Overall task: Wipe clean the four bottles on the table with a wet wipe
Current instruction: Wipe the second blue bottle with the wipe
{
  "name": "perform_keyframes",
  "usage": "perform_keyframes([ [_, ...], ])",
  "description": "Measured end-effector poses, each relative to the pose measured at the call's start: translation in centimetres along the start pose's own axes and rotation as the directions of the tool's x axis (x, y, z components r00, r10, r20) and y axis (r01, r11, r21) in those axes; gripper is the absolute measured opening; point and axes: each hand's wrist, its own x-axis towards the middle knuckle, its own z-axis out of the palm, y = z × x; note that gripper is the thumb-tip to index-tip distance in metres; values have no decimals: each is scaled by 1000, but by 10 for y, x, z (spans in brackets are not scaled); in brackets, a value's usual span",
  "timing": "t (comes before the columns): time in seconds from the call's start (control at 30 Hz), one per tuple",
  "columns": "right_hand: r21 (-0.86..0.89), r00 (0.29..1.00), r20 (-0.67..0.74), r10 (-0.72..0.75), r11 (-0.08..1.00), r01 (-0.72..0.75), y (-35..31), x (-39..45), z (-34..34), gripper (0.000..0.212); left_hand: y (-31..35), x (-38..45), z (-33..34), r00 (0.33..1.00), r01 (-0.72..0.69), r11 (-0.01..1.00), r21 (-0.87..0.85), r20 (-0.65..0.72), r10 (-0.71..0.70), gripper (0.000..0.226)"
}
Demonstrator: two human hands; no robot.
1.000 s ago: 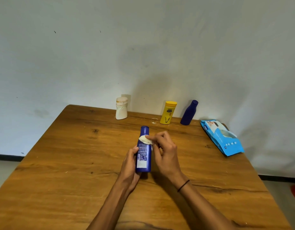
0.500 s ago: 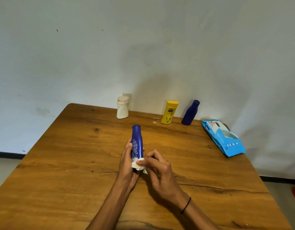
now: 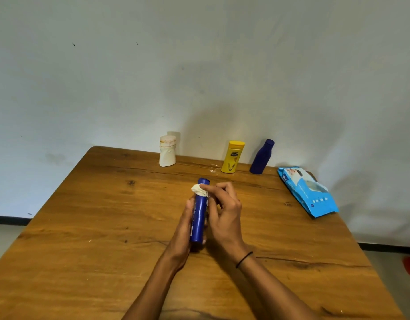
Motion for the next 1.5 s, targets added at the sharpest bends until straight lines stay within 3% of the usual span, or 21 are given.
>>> perform_keyframes([
  [0.13, 23, 998, -47, 50, 999, -49, 5, -3, -3, 34, 1, -4, 1, 995, 29, 999, 37, 97, -32, 76],
  [0.3, 4, 999, -8, 39, 999, -39, 7, 3, -7, 33, 0, -2, 2, 997, 68, 992, -109, 47, -63, 76],
  [0.43, -15, 998, 57, 6, 1000, -5, 6, -3, -11, 37, -1, -5, 1, 993, 122, 972, -203, 34, -117, 90],
  [0.6, -58, 971, 175, -160, 983, 173, 0, -27, -21, 37, -2, -6, 4, 992, 124, 949, -290, 38, -118, 76],
  [0.7, -25, 939, 234, -254, 963, 267, -3, -42, -26, 40, -1, -6, 5, 993, 106, 957, -270, -29, -118, 94],
  [0.9, 71, 925, 250, -287, 958, 278, 3, -64, -29, 43, 2, -3, 8, 987, -36, 961, -276, -163, -10, 108],
  [1.07, -5, 912, 255, -320, 943, 333, 3, -60, -25, 41, 2, -1, 7, 985, -137, 968, -210, -132, 111, 109],
  [1.2, -77, 945, 176, -275, 953, 292, 2, -43, -24, 43, 1, -4, 6, 993, -78, 976, -203, -100, 59, 114],
  [1.33, -122, 973, 76, -219, 966, 227, 1, -18, -25, 43, 1, -3, 7, 993, -106, 993, -48, -65, 103, 98],
  [1.5, -147, 988, 29, -151, 977, 153, 6, 3, -26, 45, -2, 0, 4, 997, -65, 996, -54, 42, 68, 83],
])
